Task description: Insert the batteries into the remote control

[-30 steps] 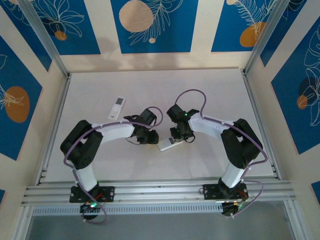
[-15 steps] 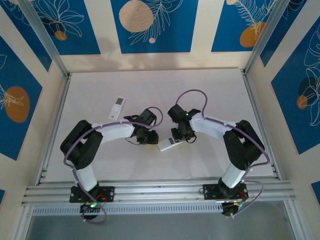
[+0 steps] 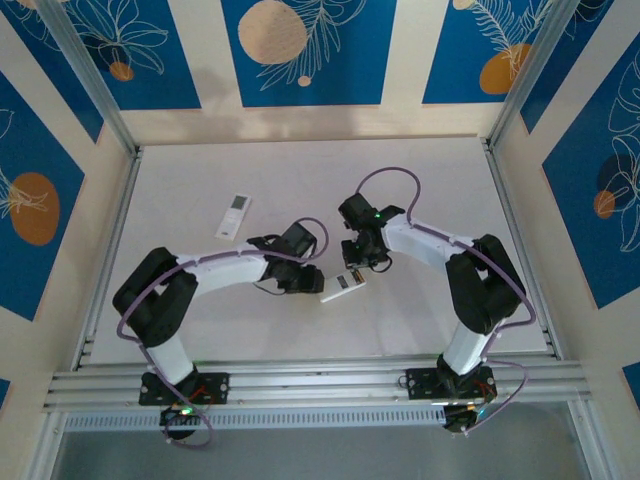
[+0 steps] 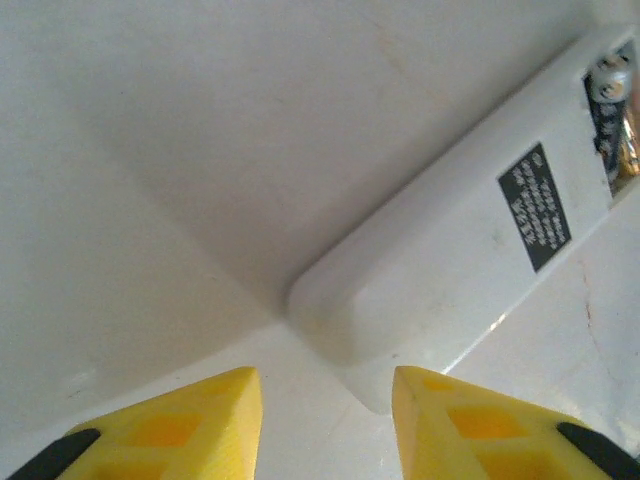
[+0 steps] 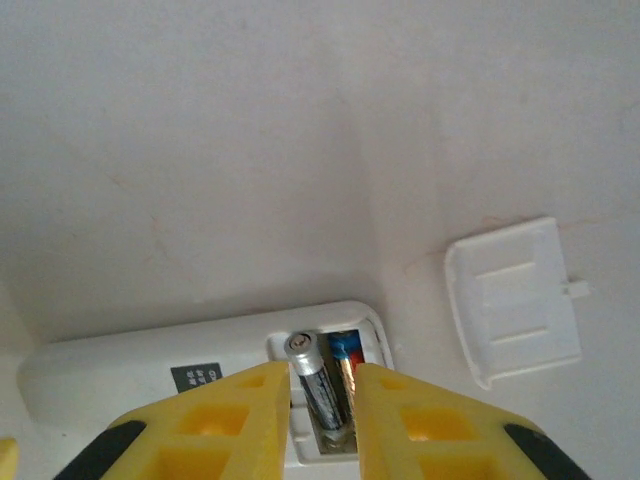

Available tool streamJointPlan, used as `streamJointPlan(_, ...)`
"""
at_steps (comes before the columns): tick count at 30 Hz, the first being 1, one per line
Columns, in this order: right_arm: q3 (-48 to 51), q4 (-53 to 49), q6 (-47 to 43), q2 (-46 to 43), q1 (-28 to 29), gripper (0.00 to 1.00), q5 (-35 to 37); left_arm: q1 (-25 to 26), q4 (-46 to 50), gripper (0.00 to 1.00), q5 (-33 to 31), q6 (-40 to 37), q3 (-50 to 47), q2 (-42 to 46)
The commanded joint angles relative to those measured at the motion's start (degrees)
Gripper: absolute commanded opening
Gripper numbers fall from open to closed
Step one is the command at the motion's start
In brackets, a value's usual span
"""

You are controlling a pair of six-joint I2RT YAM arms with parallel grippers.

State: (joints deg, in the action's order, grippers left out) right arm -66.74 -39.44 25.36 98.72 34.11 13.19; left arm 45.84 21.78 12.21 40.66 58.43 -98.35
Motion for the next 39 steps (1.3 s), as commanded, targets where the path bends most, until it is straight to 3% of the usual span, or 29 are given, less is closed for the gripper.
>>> streamJointPlan(1, -1.09, 0.19, -0.05, 1.20, 0.00, 0.24, -2.29, 1.17, -0.65, 0.45, 1.21, 0.75, 1.04, -1.75)
streamJointPlan(25, 1.73, 1.19, -0.23, 2.67, 0.51, 0.11, -2.14, 1.40, -0.16, 0.41, 0.35, -0.02, 2.01, -4.14)
streamJointPlan(39, 5.71, 1.20, -0.01, 1.68, 1.76, 0.10, 1.30, 1.44, -0.20, 0.40, 0.62, 0.05, 2.38, -4.57)
